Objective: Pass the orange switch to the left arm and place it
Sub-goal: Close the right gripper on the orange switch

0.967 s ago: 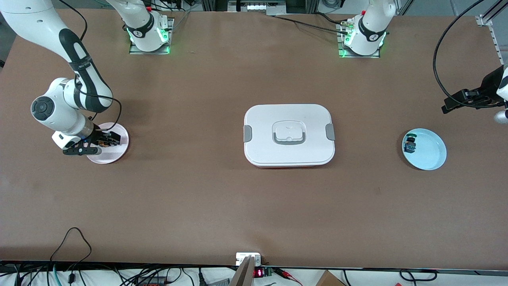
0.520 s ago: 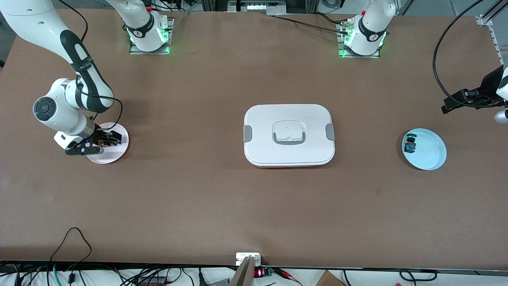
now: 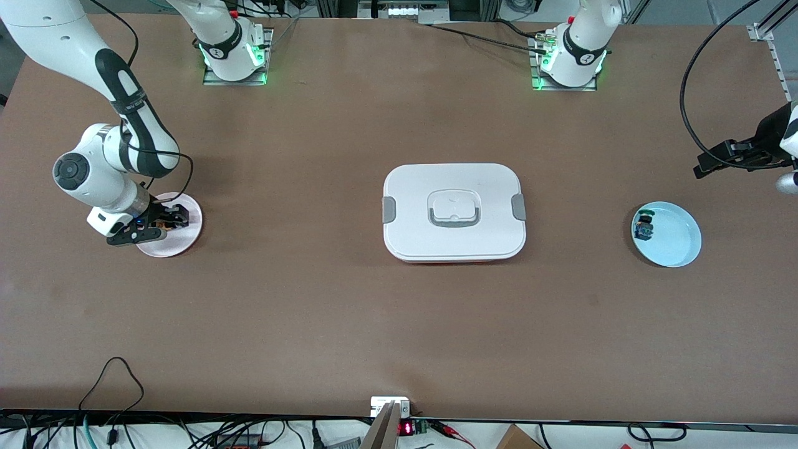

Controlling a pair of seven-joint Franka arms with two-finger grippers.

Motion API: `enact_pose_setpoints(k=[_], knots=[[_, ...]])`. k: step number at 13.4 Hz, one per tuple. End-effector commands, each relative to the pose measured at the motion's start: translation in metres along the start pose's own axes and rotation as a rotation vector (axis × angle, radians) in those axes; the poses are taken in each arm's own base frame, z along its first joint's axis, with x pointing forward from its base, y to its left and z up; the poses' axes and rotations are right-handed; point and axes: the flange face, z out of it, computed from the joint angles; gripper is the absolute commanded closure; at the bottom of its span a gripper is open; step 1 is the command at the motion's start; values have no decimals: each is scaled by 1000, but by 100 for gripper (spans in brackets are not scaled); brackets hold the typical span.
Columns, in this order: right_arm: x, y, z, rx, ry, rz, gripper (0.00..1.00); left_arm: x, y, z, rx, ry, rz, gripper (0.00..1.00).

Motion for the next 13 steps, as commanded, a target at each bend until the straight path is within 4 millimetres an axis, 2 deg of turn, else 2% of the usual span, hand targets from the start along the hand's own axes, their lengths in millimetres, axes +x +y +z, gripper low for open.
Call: enact_pose_setpoints(k=[1,3,5,8,11,13], knots=[[-4,1,-16,15,-19,-7,92,4,-2,-6,16,9,8,0],[-2,-4,-28,22,-38,-23,95,4,0,-6,16,11,11,0],[2,-6,-51,27,-52,-31,99,4,-1,-6,16,11,9,0],[24,-16,-97,43,-92,-61,99,4,-1,-8,16,14,9,0],[55,-37,-154,61,-117,-110,99,4,-1,-8,16,14,9,0],[75,-73,-197,77,-140,-182,100,4,-1,-8,16,14,9,0]])
